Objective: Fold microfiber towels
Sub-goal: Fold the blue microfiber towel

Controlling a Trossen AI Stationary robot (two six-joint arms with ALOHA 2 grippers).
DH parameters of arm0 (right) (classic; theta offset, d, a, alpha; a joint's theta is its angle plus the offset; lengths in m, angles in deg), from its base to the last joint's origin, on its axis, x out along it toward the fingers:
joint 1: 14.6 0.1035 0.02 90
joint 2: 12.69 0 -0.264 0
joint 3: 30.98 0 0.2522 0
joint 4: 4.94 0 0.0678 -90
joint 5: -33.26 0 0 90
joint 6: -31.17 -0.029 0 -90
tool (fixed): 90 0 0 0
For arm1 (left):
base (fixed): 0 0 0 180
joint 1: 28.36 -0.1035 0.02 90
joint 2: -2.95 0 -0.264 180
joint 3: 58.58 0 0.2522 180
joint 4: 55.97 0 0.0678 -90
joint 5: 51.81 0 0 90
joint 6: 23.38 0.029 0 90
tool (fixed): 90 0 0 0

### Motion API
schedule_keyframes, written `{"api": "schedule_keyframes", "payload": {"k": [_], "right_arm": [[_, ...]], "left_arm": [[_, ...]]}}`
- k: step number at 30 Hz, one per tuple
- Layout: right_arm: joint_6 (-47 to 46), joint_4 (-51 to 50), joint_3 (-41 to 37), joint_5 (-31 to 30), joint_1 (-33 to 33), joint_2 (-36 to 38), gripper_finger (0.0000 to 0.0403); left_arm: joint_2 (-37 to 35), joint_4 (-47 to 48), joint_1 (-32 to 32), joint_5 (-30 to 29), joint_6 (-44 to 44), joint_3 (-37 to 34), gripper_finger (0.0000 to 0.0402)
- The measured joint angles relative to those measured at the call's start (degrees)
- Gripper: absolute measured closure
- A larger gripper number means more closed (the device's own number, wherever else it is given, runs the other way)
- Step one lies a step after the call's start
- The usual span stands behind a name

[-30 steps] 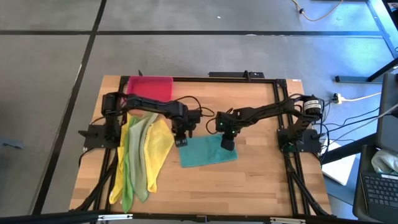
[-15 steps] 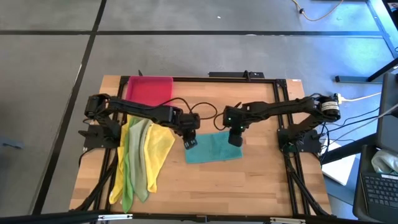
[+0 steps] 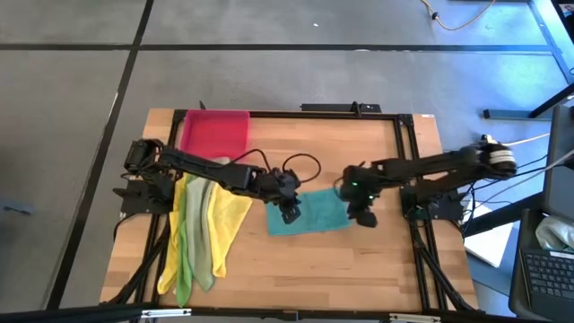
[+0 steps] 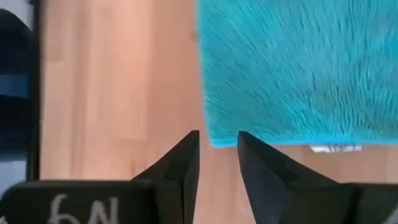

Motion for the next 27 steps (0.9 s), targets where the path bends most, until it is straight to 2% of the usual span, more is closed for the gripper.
{"api": "schedule_keyframes", "payload": {"k": [3, 6, 10, 18, 21, 24, 27], "right_arm": [[0.7, 1.4, -1.9, -3.2, 2.8, 6.1, 0.0290], [3.8, 5.0, -4.6, -5.4, 6.4, 8.4, 0.0290], [6.2, 6.1, -5.8, -12.3, 9.7, 7.3, 0.0290], [10.2, 11.7, -5.7, -12.9, 12.6, 3.9, 0.0287], [11.3, 11.6, -5.7, -12.6, 13.0, 1.1, 0.0267], [10.0, 12.6, -5.7, -12.7, 13.0, -1.5, 0.0228], [8.4, 14.6, -5.7, -16.1, 13.3, -2.9, 0.0185]], "left_arm": [[0.0, -0.7, 0.6, -1.8, -2.6, 0.0, 0.0266], [0.3, -1.3, 1.1, -3.6, -4.9, 0.0, 0.0266], [0.9, -1.2, 1.8, -3.9, -7.8, -0.1, 0.0266], [0.8, -1.2, 3.8, -4.6, -9.0, -0.1, 0.0266], [0.8, -1.2, 4.4, -4.7, -9.0, -0.1, 0.0266], [0.8, -1.2, 4.8, -4.6, -9.0, -0.1, 0.0266], [0.8, -1.2, 5.3, -4.4, -8.9, -0.1, 0.0266]]}}
